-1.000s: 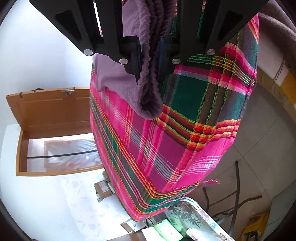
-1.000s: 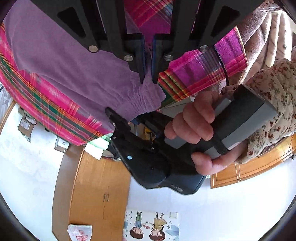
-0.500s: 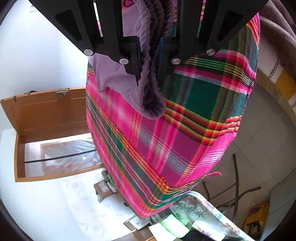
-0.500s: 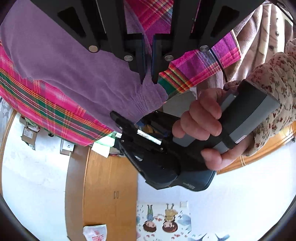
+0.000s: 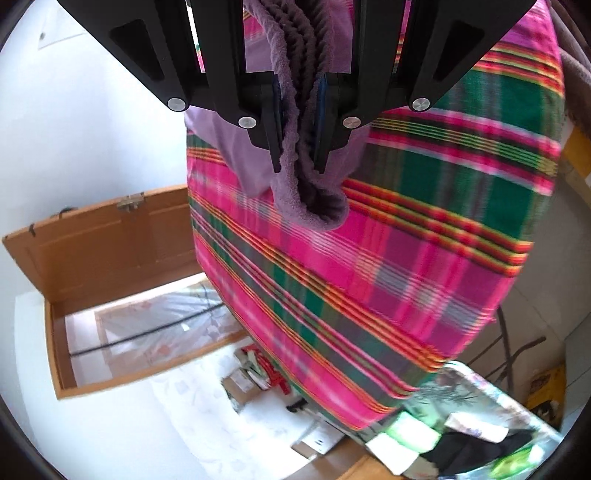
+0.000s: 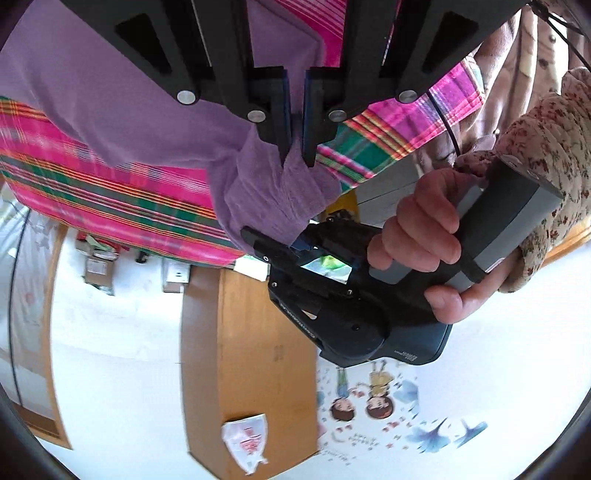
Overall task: Fold clothes
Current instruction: 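Fold the held edge over the fleece and open the left gripper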
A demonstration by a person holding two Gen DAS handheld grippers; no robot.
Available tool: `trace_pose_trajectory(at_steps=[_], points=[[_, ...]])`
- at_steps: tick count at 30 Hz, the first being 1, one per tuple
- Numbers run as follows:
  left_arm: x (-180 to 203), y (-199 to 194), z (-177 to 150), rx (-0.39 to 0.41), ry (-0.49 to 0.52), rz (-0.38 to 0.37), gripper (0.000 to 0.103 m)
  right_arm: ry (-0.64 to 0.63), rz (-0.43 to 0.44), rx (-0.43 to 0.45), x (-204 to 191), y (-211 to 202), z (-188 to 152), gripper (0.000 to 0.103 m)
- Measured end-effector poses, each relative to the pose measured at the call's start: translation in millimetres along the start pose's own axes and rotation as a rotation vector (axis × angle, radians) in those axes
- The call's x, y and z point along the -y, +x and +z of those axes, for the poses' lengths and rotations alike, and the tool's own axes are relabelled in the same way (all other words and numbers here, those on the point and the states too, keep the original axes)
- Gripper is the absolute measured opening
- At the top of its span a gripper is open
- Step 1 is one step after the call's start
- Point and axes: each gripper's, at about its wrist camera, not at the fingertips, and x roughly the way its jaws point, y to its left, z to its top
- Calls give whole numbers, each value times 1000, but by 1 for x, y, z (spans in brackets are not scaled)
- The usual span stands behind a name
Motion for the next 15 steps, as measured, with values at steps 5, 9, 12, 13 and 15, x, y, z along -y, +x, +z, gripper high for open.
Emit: trace_pose_trajectory(at_steps=[5, 9, 12, 13, 15], points=[[29, 22, -4, -37, 46, -6, 14, 34, -42, 20, 19, -16, -4, 5], [46, 37, -5, -60, 71, -3, 14, 66, -66, 30, 35, -27, -8, 5], [57, 49, -6, -79, 81, -2, 14, 82, -83, 34, 42, -34, -12, 5], [60, 52, -7, -85, 85, -1, 14, 87, -87, 34, 45, -37, -13, 5], [65, 59, -8, -96, 92, 1, 14, 100, -98, 33, 51, -43, -16, 5]])
